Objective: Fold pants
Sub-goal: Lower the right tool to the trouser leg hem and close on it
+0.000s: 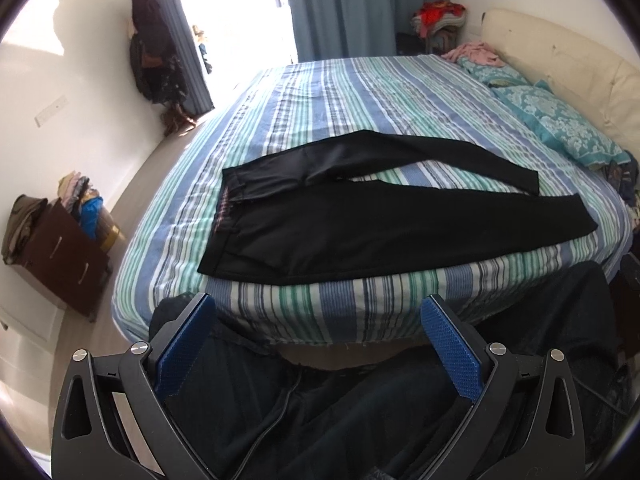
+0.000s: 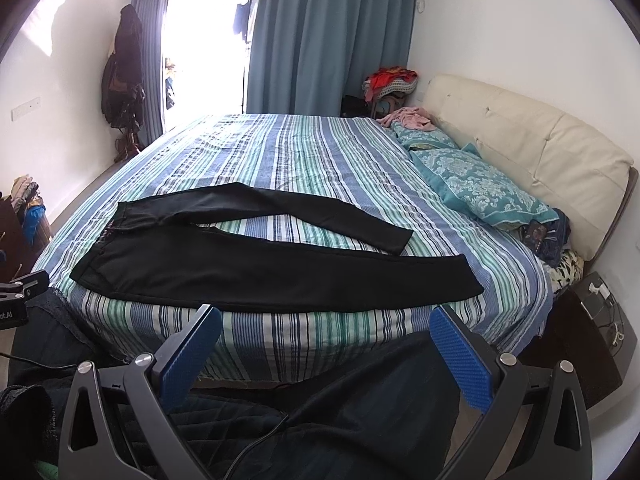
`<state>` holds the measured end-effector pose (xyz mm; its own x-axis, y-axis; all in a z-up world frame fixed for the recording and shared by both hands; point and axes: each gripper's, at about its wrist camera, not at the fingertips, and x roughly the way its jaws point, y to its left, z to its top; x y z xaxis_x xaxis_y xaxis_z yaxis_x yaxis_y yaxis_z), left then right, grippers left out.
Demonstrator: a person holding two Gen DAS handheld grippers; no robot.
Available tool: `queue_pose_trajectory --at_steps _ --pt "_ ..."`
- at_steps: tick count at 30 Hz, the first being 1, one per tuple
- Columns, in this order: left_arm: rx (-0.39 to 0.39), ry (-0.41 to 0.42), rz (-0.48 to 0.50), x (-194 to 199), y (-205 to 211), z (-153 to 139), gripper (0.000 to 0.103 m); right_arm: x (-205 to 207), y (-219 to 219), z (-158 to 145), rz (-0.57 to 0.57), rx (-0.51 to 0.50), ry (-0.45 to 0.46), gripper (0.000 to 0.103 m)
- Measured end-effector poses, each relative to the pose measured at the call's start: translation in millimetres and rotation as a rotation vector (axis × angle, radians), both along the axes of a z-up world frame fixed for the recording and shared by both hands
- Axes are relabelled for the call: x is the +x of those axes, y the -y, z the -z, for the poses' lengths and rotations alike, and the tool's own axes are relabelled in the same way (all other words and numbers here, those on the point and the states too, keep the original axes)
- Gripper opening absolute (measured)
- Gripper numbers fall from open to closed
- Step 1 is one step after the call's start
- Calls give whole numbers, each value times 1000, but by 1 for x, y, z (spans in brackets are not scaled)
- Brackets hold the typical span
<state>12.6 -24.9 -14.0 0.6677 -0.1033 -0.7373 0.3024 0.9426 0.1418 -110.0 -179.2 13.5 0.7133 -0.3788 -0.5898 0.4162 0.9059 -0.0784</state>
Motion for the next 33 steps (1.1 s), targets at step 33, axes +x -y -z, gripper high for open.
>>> queue_pose_trajectory --at_steps 33 --pt "28 -223 -85 144 70 89 102 215 313 168 10 130 -361 82"
